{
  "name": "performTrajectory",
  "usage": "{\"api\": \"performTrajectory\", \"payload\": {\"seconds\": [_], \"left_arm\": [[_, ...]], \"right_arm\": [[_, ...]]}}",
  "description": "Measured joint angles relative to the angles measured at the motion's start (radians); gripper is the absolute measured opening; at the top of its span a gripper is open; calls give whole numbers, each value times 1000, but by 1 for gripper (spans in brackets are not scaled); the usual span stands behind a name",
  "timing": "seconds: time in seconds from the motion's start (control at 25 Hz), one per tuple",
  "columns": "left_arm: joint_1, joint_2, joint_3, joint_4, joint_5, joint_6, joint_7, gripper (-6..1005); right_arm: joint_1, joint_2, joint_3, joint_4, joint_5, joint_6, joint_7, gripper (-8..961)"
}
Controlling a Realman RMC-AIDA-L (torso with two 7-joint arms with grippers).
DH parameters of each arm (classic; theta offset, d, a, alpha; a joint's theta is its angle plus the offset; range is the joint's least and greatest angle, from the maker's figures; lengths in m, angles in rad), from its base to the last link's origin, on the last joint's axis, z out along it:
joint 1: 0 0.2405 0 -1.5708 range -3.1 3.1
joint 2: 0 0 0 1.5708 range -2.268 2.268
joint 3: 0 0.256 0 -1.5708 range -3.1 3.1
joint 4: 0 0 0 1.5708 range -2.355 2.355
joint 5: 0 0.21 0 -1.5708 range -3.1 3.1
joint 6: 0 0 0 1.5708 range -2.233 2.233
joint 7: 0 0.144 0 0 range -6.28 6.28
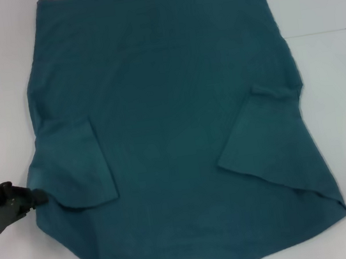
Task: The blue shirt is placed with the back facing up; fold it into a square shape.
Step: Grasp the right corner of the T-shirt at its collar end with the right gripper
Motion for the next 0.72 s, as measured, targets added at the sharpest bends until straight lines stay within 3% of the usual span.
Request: {"api": "performTrajectory", "payload": {"seconds": [0.4, 0.72], "left_arm": [[2, -1, 0, -2, 0, -6, 2, 18], [-1, -1, 0, -11, 0, -9, 2, 18]], "right_arm": [[26, 29, -7, 13, -15, 43, 22, 607], [27, 38, -17, 13, -15, 62, 23, 604]]}}
